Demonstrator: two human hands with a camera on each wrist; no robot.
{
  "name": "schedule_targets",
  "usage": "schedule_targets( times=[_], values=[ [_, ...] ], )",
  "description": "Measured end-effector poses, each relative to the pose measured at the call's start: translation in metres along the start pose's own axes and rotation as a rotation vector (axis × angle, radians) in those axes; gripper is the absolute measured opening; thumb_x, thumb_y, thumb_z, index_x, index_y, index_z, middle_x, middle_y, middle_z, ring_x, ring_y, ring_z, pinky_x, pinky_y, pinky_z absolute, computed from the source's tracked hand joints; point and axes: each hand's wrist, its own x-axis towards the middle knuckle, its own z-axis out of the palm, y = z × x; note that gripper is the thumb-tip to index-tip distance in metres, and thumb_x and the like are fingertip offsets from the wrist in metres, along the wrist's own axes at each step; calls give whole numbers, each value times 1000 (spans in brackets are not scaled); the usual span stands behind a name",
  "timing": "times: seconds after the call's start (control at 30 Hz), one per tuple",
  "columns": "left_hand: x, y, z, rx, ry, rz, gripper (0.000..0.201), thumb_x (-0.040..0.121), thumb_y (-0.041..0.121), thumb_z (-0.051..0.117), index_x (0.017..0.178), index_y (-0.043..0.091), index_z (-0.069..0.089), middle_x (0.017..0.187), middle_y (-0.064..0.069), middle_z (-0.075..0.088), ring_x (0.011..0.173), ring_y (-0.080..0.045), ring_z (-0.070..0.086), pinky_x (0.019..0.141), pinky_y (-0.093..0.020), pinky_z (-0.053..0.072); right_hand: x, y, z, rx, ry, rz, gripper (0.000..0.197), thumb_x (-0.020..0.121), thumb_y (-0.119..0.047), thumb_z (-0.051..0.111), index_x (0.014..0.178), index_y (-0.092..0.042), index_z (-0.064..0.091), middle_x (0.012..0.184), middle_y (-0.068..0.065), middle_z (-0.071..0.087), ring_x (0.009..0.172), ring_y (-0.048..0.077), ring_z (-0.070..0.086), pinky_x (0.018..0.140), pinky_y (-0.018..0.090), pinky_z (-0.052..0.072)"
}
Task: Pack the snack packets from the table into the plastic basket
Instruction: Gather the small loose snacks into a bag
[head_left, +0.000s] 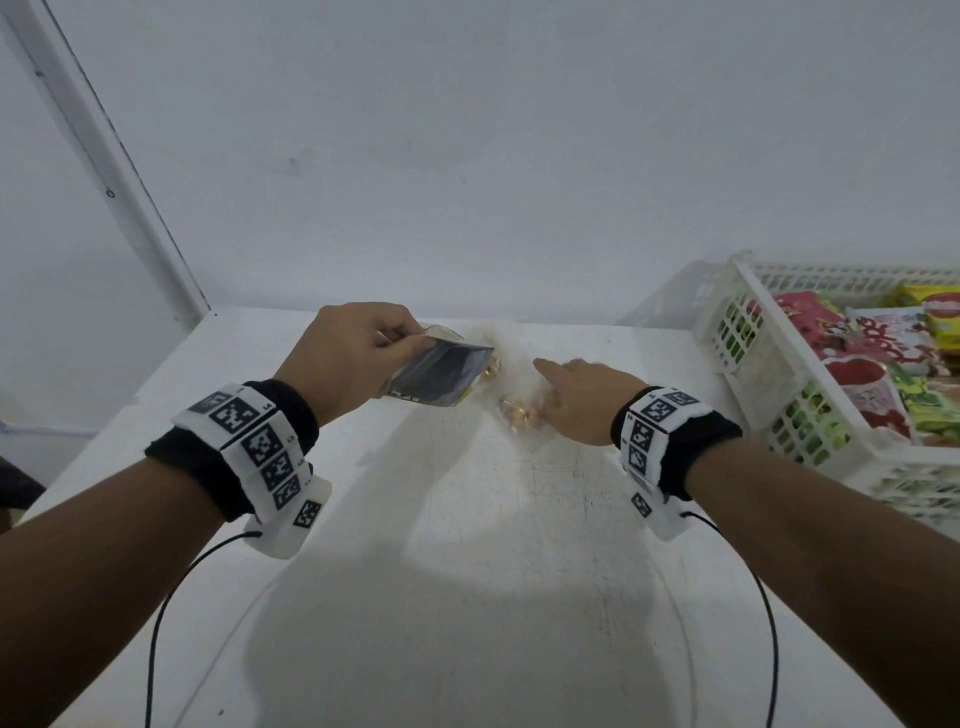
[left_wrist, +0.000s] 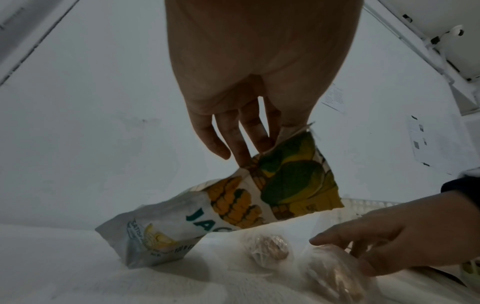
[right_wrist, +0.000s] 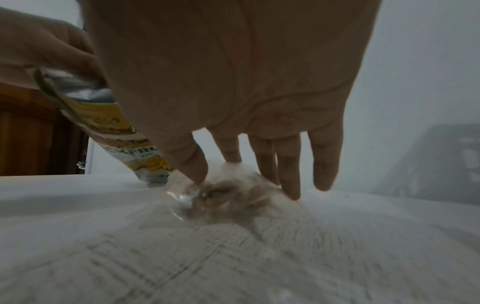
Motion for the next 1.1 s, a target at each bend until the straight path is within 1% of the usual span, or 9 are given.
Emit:
schedule_targets(
  times=[0.07, 0.27, 0.4, 0.53, 0.63, 0.77, 0.87, 1.0, 1.1],
  values=[
    [-1, 0, 1, 5, -1, 1, 18, 95, 31, 70, 80, 22, 72, 48, 15, 59, 43, -5, 53, 47, -11, 41, -2, 0, -1, -3, -11, 1, 61, 98, -48, 36, 155, -35, 19, 145, 11, 43, 126, 32, 50, 102, 49, 47],
    [-4, -1, 1, 42, 9, 8, 17, 95, 31, 70, 80, 23, 73, 48, 15, 60, 43, -7, 53, 46, -11, 40, -7, 2, 0, -131, 37, -69, 61, 95, -60, 45, 149, -33, 39, 151, 6, 30, 137, 27, 32, 108, 46, 41],
    [-4, -1, 1, 59, 10, 10, 17, 94, 31, 71, 79, 24, 72, 49, 16, 60, 43, -9, 54, 46, -12, 41, -7, -2, 3, -104, 42, -111, 47, 97, -58, 47, 128, -23, 48, 123, 3, 56, 110, 23, 50, 93, 40, 47],
    [-4, -1, 4, 93, 27, 27, 16, 94, 30, 71, 80, 23, 73, 53, 21, 61, 46, -9, 56, 46, -11, 40, -13, -6, 0, 17, 102, -123, 36, 100, -56, 48, 113, -22, 47, 107, -1, 58, 94, 20, 54, 82, 37, 46],
    [-3, -4, 6, 117, 61, 39, 13, 93, 30, 72, 82, 23, 74, 60, 24, 64, 52, -3, 59, 47, -10, 41, -22, -6, -4, 193, 250, -165, 22, 104, -42, 44, 109, -20, 45, 101, -1, 58, 83, 18, 55, 73, 36, 45],
    [1, -7, 6, 147, 98, 45, 11, 93, 30, 71, 85, 24, 75, 72, 18, 68, 65, 9, 59, 55, -4, 40, -40, -6, -14, 465, 530, -227, 15, 107, -29, 39, 99, -17, 43, 77, -3, 53, 63, 15, 49, 58, 32, 36],
    [5, -9, 7, 158, 111, 27, 12, 93, 32, 71, 84, 25, 75, 75, 17, 69, 67, 10, 59, 55, -6, 38, -52, -10, -20, 614, 639, -292, 14, 108, -26, 39, 99, -15, 42, 76, 2, 54, 64, 19, 52, 56, 37, 41],
    [11, -10, 8, 158, 125, -21, 15, 92, 35, 70, 81, 26, 74, 76, 13, 70, 68, 5, 60, 57, -19, 42, -67, -25, -22, 682, 655, -399, 14, 109, -26, 39, 99, -17, 42, 77, 5, 56, 66, 25, 58, 60, 49, 50],
    [13, -7, 11, 141, 123, -46, 15, 92, 34, 70, 80, 26, 74, 76, 11, 71, 60, 1, 60, 52, -19, 45, -70, -37, -22, 710, 618, -470, 13, 109, -26, 39, 99, -18, 42, 76, 6, 57, 65, 25, 57, 60, 48, 50]
  ],
)
